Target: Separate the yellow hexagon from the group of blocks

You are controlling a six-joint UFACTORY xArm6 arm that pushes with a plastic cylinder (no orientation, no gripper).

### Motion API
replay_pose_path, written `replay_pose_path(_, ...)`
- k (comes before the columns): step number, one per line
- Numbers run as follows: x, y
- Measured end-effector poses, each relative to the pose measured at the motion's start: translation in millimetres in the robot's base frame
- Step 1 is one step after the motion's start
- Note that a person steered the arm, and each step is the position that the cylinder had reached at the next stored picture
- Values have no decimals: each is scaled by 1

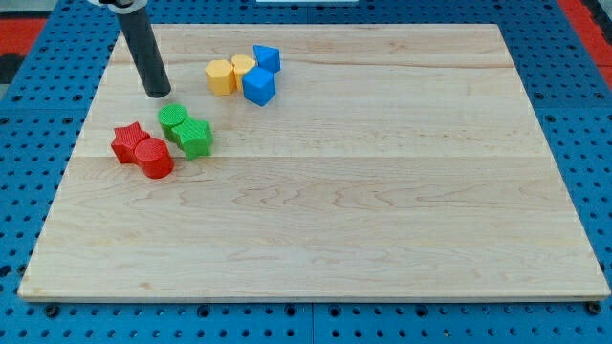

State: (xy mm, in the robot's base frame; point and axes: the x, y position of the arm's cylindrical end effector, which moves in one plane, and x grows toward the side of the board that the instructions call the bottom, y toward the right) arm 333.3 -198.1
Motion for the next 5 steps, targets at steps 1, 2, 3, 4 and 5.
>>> replay_pose_path(1,2,0)
replay_pose_path(2,2,0)
replay_pose_path(3,2,0)
replay_pose_path(4,2,-3)
replay_pose_path(5,2,-2)
